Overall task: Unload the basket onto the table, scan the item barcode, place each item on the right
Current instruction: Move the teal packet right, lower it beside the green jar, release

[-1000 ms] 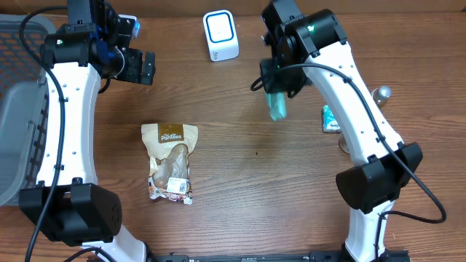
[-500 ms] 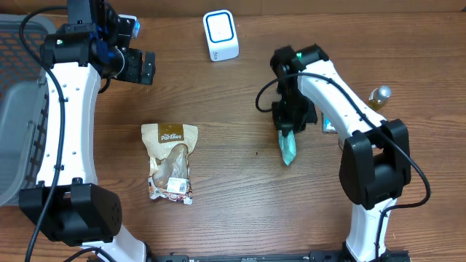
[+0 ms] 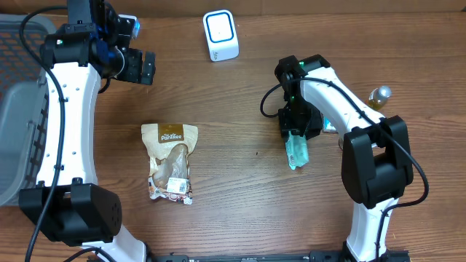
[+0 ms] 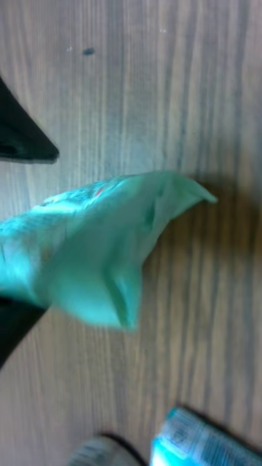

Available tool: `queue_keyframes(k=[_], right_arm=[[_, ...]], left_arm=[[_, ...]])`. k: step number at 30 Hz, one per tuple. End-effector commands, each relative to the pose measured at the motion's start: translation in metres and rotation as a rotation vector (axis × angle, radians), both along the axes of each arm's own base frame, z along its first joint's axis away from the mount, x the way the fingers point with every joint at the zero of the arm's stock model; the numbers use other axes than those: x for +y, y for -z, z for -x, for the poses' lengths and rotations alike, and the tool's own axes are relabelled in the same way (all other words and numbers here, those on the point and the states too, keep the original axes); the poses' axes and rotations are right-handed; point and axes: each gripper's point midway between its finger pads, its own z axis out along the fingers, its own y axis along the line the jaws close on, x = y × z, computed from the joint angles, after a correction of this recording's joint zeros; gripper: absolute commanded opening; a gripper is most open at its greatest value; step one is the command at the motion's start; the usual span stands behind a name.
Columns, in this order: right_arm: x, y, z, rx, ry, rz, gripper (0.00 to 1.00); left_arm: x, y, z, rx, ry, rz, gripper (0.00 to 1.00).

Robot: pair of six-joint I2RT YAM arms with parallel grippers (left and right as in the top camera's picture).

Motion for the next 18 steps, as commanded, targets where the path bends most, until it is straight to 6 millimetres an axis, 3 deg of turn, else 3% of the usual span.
queue_keyframes(k=[1, 5, 7, 10, 12, 18], right_arm=[[-0.007, 0.000, -0.005, -0.024, -0.003, 0.031, 0.61], [-0.008, 0.001, -0.011, -0.055, 0.001, 0.044, 0.75], [-0.011, 0.001, -0.019, -0.096, 0.042, 0.074, 1.00], [-0.028, 0.000, -0.041, -0.218, 0.129, 0.188, 1.00], [-0.028, -0.001, -0.049, -0.256, 0.147, 0.197, 1.00], [0.017, 0.006, -0.036, -0.177, 0.155, -0.018, 0.87]], left_arm=[[0.003, 0.001, -0.001, 0.000, -0.019, 0.001, 1.00], [0.003, 0.001, -0.001, 0.000, -0.019, 0.001, 1.00], [0.003, 0.001, -0.001, 0.000, -0.018, 0.001, 0.99], [0.003, 0.001, -0.001, 0.001, -0.018, 0.001, 1.00], [0.003, 0.001, -0.001, 0.000, -0.018, 0.001, 1.00], [0.003, 0.001, -0.001, 0.000, -0.018, 0.001, 1.00]])
